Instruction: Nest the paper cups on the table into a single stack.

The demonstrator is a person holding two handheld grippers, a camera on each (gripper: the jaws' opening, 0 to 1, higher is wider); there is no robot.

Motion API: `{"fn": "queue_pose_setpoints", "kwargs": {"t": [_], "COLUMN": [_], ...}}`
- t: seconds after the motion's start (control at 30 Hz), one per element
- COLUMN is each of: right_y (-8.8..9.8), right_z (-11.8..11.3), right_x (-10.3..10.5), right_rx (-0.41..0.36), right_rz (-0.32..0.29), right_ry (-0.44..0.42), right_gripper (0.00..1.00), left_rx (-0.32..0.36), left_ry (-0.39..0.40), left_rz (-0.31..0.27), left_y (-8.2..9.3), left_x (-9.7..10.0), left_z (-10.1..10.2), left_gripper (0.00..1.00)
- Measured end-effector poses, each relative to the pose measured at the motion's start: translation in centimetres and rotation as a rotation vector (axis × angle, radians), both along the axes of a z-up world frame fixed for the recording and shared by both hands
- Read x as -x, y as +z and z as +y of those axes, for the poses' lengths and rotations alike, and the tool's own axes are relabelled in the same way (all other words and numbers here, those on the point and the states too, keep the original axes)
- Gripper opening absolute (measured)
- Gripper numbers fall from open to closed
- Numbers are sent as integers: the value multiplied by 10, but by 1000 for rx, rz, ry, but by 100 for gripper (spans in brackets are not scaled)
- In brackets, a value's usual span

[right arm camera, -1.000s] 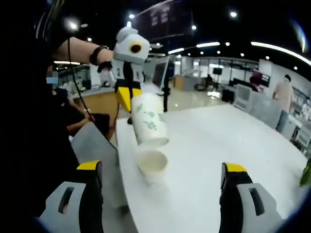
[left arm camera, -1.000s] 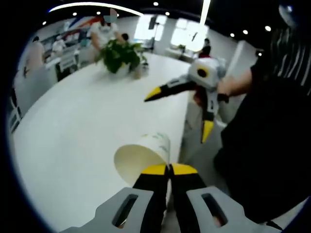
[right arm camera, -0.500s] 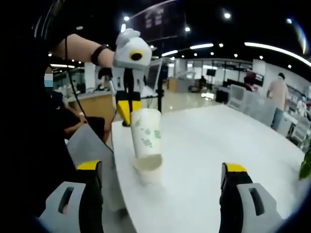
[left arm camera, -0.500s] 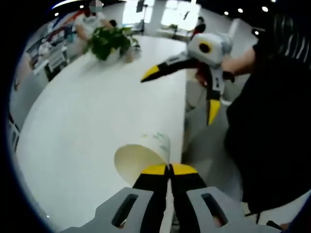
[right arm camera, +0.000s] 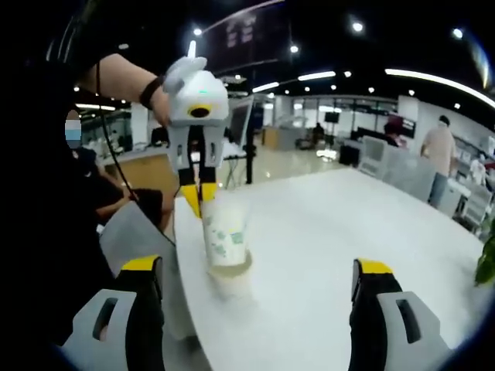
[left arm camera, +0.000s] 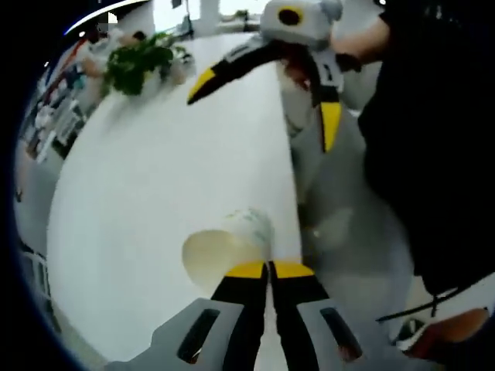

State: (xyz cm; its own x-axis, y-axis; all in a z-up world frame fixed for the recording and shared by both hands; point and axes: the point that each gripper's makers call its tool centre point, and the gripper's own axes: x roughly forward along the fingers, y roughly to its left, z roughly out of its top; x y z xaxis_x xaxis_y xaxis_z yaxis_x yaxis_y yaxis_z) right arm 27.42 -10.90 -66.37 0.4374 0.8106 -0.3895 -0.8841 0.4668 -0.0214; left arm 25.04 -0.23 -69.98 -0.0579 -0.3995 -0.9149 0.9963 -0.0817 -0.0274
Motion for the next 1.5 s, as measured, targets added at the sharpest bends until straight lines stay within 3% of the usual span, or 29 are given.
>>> {"fn": "queue_pose_setpoints", "kwargs": {"t": [0.1,0.17,0.43,0.67,1.2,1.43,1.5], "right_y": [0,1,4,0,-5,-10,-10], "right_z": [0,-1,-5,-9,-24,-29,-31], "right_x": [0,0,-2,0,2,5,5], "right_rx": [-2,-8,-45,-48,-71,-75,-77], "right_rz": [-1,1,21,31,53,70,72], "right_ry": [-3,-8,-32,-38,-75,-89,-93], "right_gripper": [100,100,100,100,100,100,100], "left_rx": [-6,-15,-84,-135,-201,-249,-253], "left_ry": [-36,-81,-147,-198,-188,-137,-106], "left_rz": [-26,-83,-118,-102,-37,44,63], "left_y": [-4,-6,-16,-24,-41,-57,-61], "left_x": [0,-5,-6,-1,-2,7,9], "left_z": [-3,-5,-9,-13,-23,-13,-12], "left_gripper": [0,0,0,0,2,5,10]}}
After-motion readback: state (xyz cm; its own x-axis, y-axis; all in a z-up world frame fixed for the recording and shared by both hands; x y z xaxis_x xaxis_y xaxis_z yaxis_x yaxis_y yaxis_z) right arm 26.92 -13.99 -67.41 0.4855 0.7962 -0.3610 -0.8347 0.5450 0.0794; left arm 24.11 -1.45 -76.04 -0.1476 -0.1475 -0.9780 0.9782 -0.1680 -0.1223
